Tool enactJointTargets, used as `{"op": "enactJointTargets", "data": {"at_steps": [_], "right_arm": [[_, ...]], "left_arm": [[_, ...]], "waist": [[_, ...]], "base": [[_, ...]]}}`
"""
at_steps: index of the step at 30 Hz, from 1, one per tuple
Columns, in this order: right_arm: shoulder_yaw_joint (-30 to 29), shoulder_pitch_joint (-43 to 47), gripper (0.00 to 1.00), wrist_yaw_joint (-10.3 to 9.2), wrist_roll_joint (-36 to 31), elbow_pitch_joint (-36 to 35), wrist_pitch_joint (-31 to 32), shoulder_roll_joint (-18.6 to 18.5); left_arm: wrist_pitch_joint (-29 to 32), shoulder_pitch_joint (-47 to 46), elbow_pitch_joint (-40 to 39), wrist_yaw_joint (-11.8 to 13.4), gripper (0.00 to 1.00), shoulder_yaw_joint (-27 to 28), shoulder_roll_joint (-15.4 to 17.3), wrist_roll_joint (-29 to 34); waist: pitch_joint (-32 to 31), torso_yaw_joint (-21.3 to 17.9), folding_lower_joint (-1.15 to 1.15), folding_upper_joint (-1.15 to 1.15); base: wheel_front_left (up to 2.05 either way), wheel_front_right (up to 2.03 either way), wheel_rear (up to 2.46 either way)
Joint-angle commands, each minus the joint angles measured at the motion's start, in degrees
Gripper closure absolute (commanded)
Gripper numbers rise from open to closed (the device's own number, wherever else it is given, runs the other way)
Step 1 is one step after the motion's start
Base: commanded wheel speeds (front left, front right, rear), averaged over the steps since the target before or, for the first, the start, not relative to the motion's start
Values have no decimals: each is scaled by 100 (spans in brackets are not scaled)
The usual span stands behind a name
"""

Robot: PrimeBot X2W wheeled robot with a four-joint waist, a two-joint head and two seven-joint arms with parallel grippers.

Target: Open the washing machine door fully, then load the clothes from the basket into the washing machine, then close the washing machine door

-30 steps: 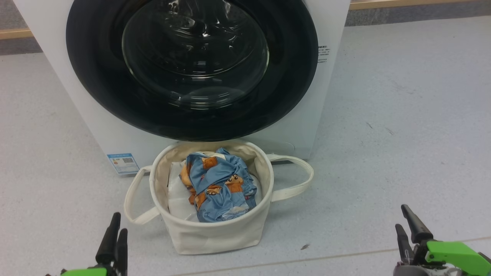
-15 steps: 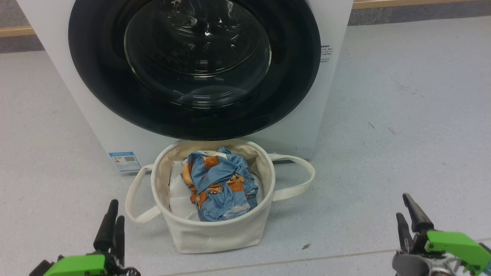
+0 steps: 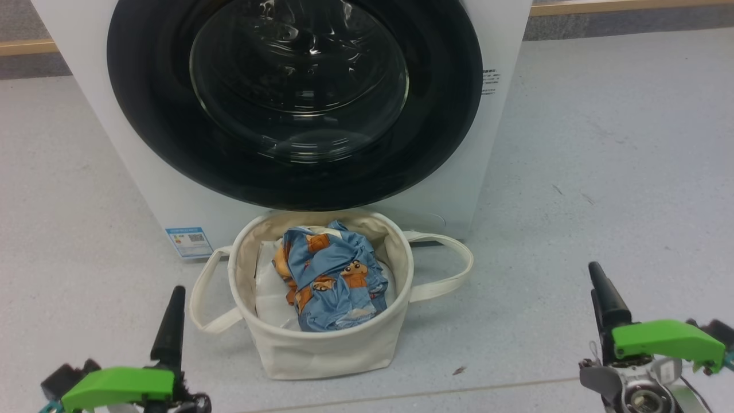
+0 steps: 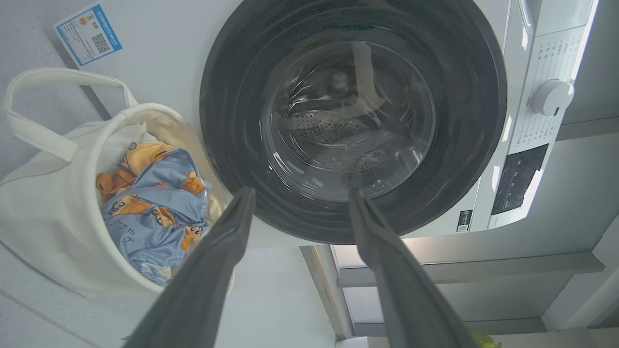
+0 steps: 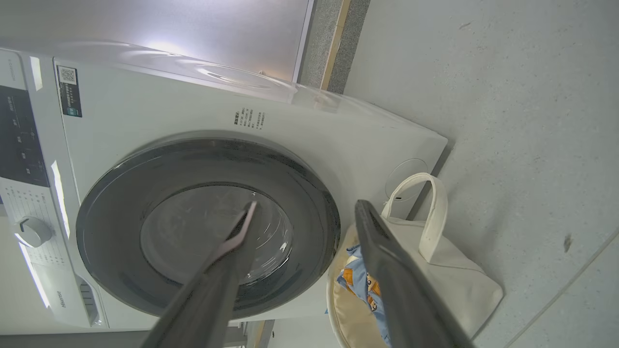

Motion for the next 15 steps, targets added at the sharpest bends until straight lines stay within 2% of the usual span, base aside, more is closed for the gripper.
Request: {"op": "enactJointTargets", "data": {"at_steps": [1,11,15], "right_arm": [[86,-354,0,0,-317,-231,-60,-125],[357,-483,0,0,-1647,-371,-181,-203],[413,-501,0,0,-2008,-423,-225,-243]], "left_arm": [[-93,-393,-168,-13,0,-30,172,239],[-323,-577,-174,108,0,-448,437,1488],[-390,-635,-166,88,0,-504,465,1750]], "waist": [[-1,9,0,0],[-14,70,0,0],[-13,103,0,0]], "base": [[0,0,0],[0,0,0],[0,0,0]]}}
